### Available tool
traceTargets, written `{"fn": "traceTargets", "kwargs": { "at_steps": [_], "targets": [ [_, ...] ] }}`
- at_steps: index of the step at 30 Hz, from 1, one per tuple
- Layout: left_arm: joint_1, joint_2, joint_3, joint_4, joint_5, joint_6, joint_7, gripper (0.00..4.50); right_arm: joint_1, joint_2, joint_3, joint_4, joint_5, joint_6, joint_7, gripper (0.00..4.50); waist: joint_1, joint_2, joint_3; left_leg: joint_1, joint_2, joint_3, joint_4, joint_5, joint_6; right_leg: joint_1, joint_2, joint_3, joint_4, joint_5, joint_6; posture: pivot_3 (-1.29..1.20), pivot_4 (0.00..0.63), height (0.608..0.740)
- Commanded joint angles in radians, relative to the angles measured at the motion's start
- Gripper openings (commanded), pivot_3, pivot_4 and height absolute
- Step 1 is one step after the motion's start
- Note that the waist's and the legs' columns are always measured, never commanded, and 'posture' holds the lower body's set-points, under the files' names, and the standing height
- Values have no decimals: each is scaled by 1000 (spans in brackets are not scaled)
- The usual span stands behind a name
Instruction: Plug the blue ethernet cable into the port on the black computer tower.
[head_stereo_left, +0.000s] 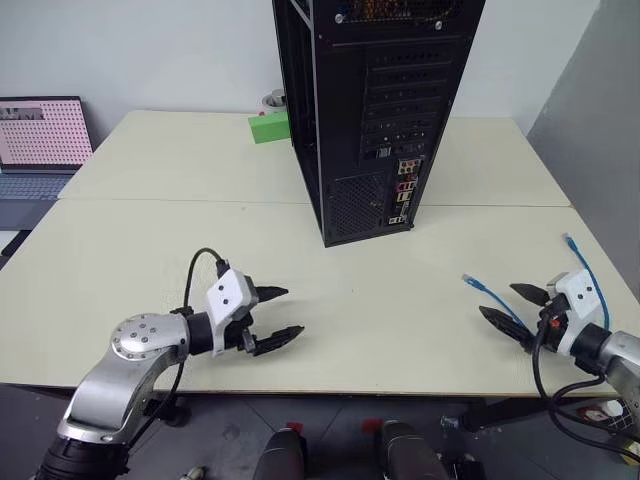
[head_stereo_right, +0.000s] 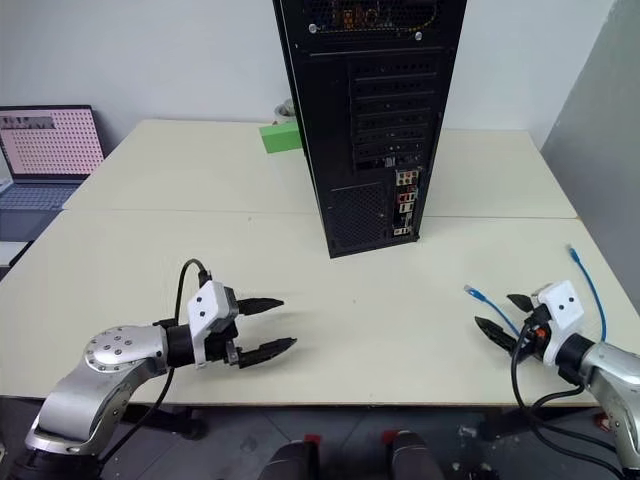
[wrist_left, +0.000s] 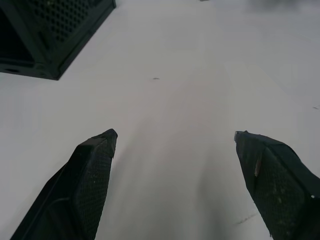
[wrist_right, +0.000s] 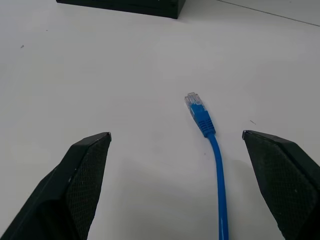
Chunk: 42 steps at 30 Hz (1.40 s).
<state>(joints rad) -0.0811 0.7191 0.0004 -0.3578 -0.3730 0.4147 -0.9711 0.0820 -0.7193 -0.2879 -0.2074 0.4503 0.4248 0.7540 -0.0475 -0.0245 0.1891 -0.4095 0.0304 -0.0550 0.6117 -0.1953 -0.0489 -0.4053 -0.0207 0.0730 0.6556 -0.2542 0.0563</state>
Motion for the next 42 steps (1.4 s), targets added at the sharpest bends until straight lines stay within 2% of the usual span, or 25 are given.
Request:
{"fn": "traceTargets", "kwargs": {
  "at_steps": [1,13,16,21,28,32,35,42],
  "targets": [
    [-46,-6,-48,-35,1,-14,-18,4042,-32,1,9,1,-19,-5,-12,4456,0,0,0,0,0,0,0,0,0,0,0,0,0,0,0,0,150,740],
    [-205,-81,-202,32,43,-57,-56,4042,-211,8,127,312,-134,-111,43,4456,-2,0,0,0,0,0,1,0,0,0,1,0,1,0,0,0,150,740],
    [-230,-98,-230,37,55,-65,-63,4042,-230,-14,146,371,-148,-129,92,3994,-3,0,0,0,0,0,1,0,0,0,1,0,2,3,5,0,150,740],
    [-242,-108,-239,46,63,-69,-66,4042,-256,-17,153,426,-168,-161,118,2939,-3,0,0,1,0,0,2,0,0,1,1,0,2,3,5,0,150,740],
    [-255,-117,-247,59,76,-75,-69,4042,-287,-30,179,480,-205,-200,151,938,-3,0,0,1,0,0,2,0,0,1,1,0,2,3,5,0,150,740],
    [-263,-126,-256,76,94,-80,-61,4042,-294,-31,198,472,-216,-217,176,29,-3,0,0,1,0,0,2,0,0,1,1,0,3,3,6,0,150,740],
    [-272,-131,-261,91,112,-79,-56,4042,-294,-34,211,432,-217,-222,193,29,-4,0,0,1,0,0,2,0,0,1,1,0,3,3,6,0,150,740],
    [-342,-163,-286,187,150,-111,-72,4042,-308,-51,332,120,-217,-140,258,29,-7,0,0,1,0,0,2,0,0,0,2,1,4,3,6,0,150,740]
  ]
}}
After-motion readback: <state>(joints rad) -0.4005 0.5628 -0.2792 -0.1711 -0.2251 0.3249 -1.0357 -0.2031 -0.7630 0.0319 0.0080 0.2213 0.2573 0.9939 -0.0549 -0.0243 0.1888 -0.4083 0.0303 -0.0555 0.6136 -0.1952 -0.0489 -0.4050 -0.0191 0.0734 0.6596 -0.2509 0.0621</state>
